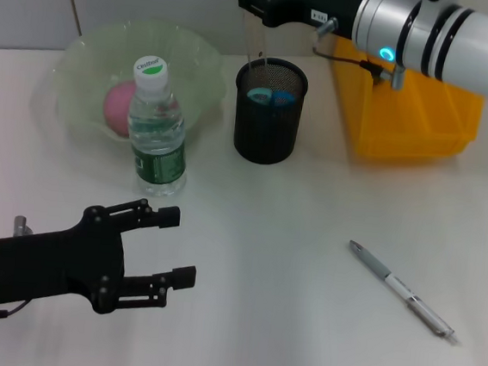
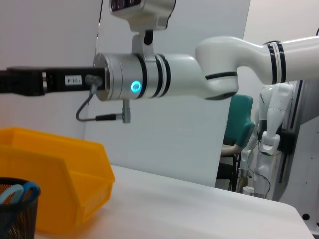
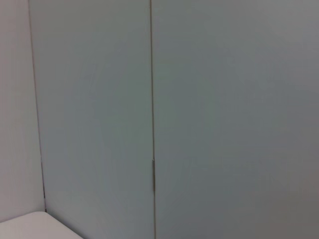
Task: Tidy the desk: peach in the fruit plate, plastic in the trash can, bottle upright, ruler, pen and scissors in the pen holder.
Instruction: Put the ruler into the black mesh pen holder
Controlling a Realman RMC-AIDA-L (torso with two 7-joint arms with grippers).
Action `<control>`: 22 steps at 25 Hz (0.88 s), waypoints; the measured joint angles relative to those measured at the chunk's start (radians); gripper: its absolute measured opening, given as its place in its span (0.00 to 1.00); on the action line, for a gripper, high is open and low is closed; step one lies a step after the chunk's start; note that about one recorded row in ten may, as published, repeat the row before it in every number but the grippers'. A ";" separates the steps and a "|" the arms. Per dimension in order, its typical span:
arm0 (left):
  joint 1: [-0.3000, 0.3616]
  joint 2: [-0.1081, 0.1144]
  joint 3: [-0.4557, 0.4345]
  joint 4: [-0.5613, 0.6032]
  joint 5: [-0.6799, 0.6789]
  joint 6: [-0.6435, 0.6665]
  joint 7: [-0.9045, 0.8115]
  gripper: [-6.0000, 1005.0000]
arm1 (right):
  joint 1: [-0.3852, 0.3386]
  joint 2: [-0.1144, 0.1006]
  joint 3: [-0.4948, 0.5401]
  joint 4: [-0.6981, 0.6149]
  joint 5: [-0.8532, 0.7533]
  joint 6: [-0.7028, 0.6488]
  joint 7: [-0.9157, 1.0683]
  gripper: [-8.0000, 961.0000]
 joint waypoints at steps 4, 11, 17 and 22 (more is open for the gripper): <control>0.000 0.001 0.000 0.008 -0.001 0.005 0.000 0.81 | 0.000 0.001 0.000 0.031 0.036 0.000 -0.047 0.47; 0.000 0.001 0.000 0.010 -0.003 0.012 -0.001 0.81 | -0.011 0.002 0.006 0.044 0.041 0.000 -0.055 0.49; 0.000 0.001 -0.002 0.010 -0.003 0.013 -0.001 0.80 | -0.016 0.003 0.002 0.052 0.041 0.000 -0.056 0.50; 0.000 0.001 -0.004 0.010 -0.003 0.013 -0.002 0.80 | -0.016 0.003 0.005 0.056 0.042 0.000 -0.056 0.51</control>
